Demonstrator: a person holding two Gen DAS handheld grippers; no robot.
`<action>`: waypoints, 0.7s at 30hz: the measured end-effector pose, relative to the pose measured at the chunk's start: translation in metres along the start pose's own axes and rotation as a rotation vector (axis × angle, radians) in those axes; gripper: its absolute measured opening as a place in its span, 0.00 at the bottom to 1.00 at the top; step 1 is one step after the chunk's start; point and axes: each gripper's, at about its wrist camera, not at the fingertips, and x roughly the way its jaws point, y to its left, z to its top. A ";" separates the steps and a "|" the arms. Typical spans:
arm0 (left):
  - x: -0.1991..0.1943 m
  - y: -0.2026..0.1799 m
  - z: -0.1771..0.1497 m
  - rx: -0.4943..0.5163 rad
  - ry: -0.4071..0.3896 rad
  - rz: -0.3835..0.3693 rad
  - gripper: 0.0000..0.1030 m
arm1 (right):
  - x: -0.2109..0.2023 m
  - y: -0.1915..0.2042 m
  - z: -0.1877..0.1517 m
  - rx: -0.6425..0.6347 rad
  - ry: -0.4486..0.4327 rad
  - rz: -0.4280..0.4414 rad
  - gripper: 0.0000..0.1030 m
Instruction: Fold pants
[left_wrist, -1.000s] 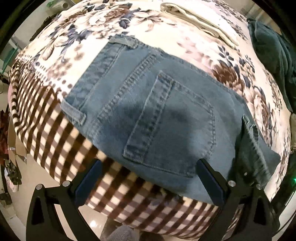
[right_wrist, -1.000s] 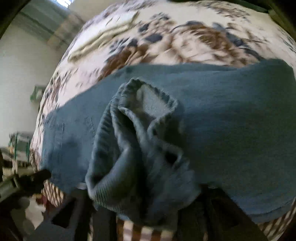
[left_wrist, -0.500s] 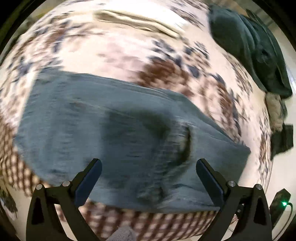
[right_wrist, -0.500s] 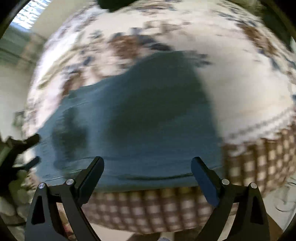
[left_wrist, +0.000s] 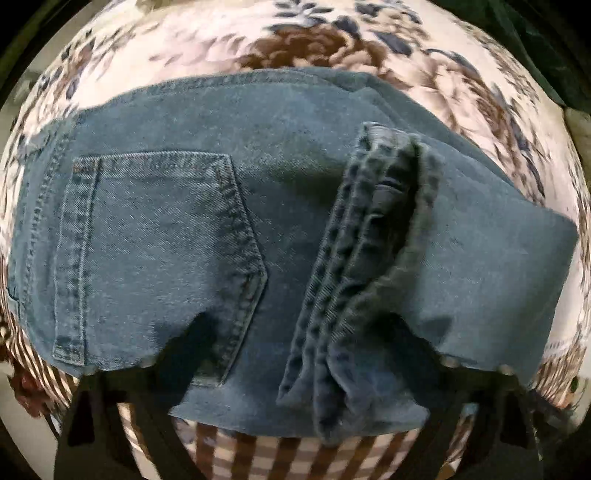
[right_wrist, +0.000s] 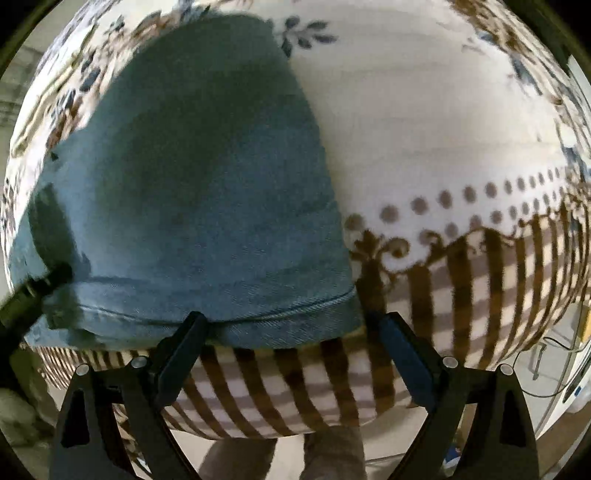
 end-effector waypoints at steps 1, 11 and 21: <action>-0.003 0.001 -0.003 0.010 -0.015 -0.019 0.47 | -0.011 -0.010 -0.007 0.014 -0.014 0.010 0.94; -0.008 0.057 -0.001 -0.222 0.095 -0.328 0.16 | -0.055 -0.002 0.011 -0.009 -0.077 0.213 0.67; -0.054 0.022 0.001 -0.142 -0.050 -0.325 0.36 | -0.003 0.072 -0.015 -0.231 0.129 0.331 0.35</action>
